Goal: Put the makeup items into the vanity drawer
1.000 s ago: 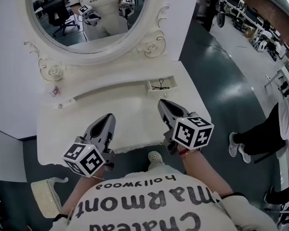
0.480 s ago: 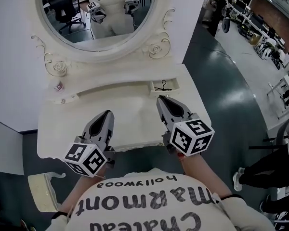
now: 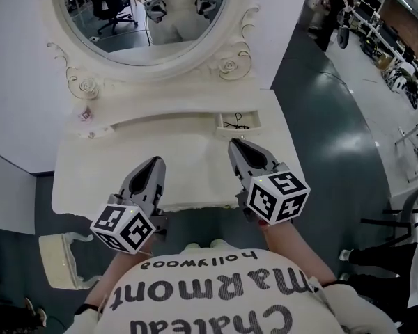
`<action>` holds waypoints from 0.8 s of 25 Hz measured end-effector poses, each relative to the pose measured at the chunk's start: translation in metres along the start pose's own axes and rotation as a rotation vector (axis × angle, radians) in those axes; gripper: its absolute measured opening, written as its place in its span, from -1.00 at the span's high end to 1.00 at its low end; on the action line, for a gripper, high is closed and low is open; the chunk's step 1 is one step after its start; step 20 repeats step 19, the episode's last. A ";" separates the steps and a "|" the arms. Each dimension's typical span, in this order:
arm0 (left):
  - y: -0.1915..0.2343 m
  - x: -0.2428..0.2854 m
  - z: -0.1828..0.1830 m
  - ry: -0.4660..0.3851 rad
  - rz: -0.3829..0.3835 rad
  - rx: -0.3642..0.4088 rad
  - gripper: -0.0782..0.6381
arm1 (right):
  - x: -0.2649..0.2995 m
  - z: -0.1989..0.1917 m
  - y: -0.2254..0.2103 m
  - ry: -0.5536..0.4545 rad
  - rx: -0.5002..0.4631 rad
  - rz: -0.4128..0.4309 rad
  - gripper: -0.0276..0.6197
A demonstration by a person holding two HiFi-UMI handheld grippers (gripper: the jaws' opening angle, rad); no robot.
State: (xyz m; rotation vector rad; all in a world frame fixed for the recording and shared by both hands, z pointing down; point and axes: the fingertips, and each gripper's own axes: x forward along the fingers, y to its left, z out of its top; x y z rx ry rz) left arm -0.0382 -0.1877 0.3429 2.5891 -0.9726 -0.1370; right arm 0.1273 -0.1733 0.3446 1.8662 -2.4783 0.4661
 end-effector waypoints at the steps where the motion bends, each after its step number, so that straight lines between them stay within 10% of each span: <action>1: -0.002 0.000 -0.002 0.005 0.007 -0.003 0.76 | -0.001 -0.001 -0.002 0.006 -0.001 0.003 0.82; 20: -0.029 0.009 -0.018 0.017 0.043 -0.013 0.76 | -0.022 -0.011 -0.029 0.046 -0.020 0.015 0.82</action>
